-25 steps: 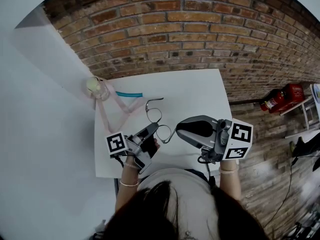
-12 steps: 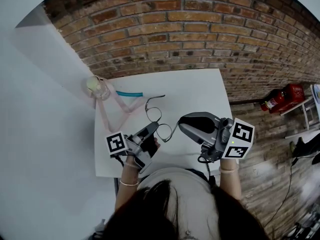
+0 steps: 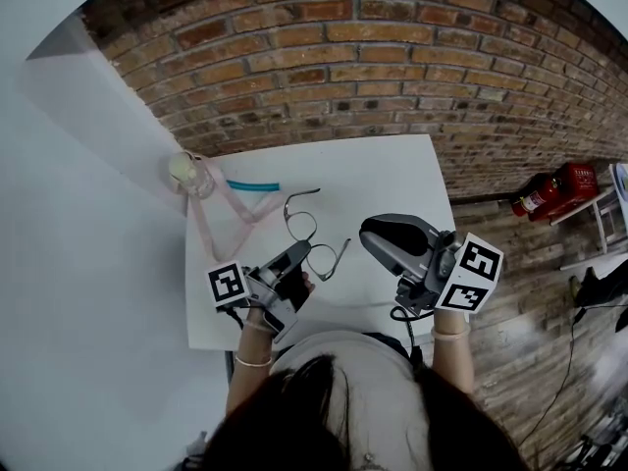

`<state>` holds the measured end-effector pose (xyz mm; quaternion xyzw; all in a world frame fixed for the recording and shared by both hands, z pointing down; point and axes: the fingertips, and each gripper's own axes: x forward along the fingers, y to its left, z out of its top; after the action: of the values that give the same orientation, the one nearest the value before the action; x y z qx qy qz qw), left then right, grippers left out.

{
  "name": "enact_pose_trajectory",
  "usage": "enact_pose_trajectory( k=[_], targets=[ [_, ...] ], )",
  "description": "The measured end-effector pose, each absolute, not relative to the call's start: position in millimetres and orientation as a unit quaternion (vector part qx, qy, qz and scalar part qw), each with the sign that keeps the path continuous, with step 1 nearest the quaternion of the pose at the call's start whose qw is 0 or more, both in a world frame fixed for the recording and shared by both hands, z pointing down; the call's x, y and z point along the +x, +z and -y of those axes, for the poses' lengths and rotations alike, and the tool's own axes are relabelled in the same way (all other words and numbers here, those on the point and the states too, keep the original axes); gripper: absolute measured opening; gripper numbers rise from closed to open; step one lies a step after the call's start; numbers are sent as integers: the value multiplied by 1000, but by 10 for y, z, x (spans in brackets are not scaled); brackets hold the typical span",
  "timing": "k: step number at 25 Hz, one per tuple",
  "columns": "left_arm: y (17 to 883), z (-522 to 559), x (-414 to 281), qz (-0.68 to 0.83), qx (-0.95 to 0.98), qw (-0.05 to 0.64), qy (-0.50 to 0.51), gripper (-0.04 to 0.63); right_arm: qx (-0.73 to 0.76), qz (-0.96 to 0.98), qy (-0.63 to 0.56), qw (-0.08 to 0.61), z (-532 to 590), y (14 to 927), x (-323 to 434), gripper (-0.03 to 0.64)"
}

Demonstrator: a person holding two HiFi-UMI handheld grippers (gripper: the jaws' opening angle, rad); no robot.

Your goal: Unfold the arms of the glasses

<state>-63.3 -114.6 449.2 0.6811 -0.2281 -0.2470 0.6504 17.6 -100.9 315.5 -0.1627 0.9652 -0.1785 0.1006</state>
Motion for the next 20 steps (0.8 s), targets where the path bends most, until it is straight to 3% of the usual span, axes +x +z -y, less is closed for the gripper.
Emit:
enact_pose_trajectory(
  k=[20],
  targets=[
    [4338, 1067, -541, 224, 680, 649, -259, 23, -311, -936, -164, -21, 1304, 3852, 342, 15]
  ],
)
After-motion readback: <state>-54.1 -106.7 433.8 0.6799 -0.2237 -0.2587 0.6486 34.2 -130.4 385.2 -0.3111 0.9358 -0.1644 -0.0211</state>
